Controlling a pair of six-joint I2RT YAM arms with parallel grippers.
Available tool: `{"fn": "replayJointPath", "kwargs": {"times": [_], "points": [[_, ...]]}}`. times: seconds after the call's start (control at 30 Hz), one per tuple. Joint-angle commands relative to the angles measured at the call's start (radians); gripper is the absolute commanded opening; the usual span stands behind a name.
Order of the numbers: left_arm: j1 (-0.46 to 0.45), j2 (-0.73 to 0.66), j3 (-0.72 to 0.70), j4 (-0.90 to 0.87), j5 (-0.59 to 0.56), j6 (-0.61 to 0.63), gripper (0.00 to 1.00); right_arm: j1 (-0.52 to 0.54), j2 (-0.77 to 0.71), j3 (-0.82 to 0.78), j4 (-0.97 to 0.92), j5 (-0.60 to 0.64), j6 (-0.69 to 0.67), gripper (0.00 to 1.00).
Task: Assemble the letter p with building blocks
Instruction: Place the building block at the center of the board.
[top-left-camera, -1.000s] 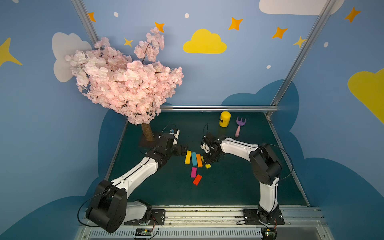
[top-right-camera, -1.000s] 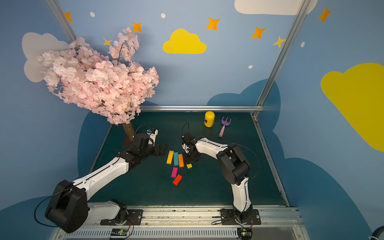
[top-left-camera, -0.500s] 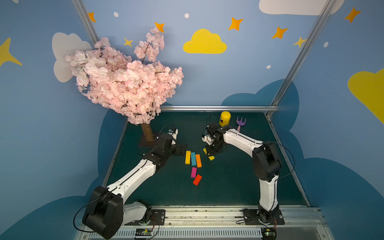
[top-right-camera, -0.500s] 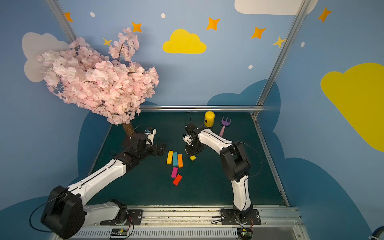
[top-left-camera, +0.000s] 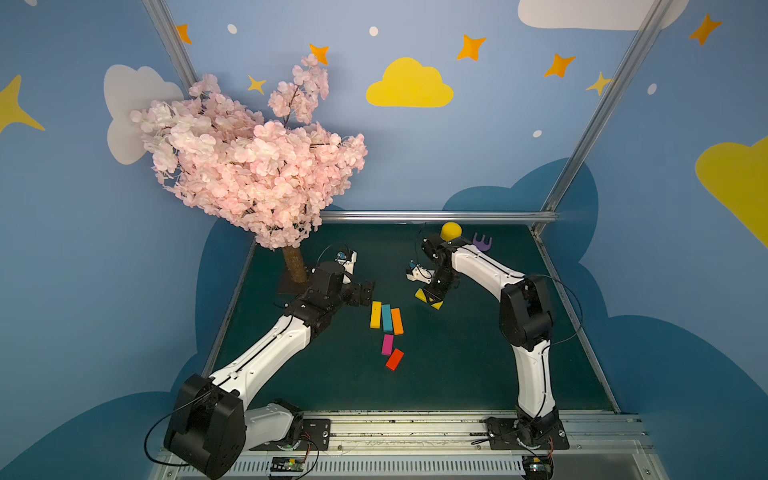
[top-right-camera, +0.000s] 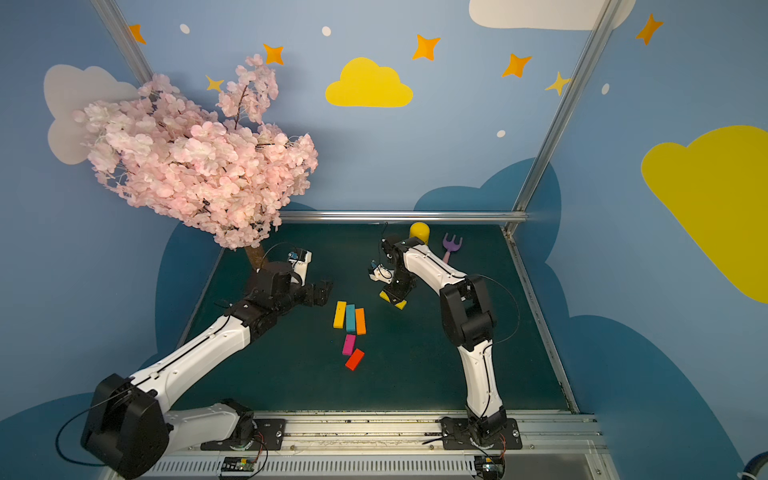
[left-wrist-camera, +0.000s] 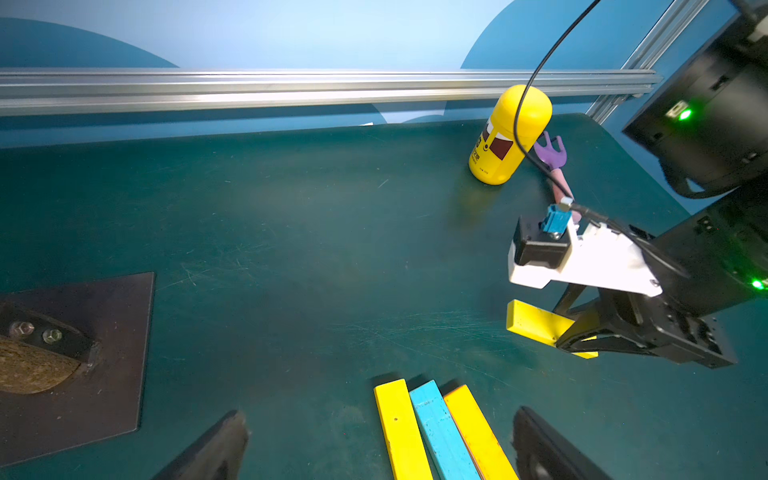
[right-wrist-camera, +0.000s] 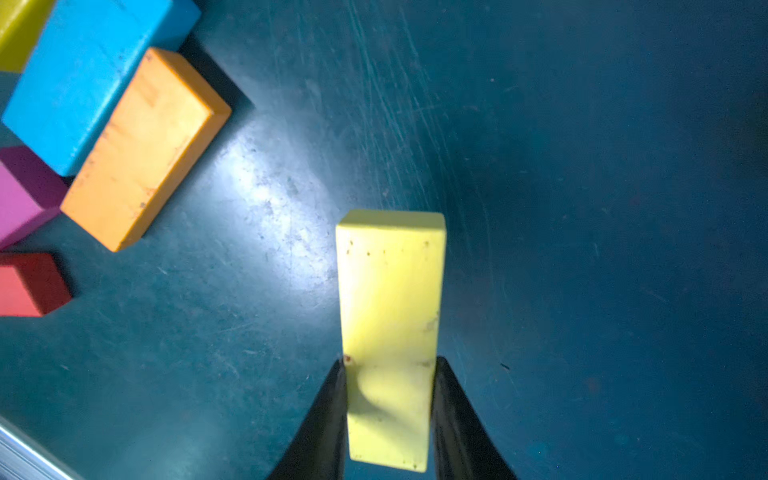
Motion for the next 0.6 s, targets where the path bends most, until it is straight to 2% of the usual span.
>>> {"fn": "replayJointPath", "kwargs": {"times": [0.0, 0.13, 0.3, 0.57], "points": [[0.004, -0.021, 0.020, -0.026, 0.013, 0.006, 1.00, 0.003, 0.021, 0.024, 0.012, -0.016, -0.151, 0.05], [0.004, -0.026, 0.026, -0.031, 0.018, 0.004, 1.00, -0.002, 0.052, 0.029, 0.012, -0.014, -0.248, 0.05], [0.004, -0.027, 0.028, -0.038, 0.024, -0.002, 1.00, 0.003, 0.092, 0.056, 0.016, -0.044, -0.285, 0.06], [0.004, -0.025, 0.030, -0.038, 0.018, -0.014, 1.00, 0.017, 0.175, 0.100, 0.041, 0.048, -0.296, 0.07]]}}
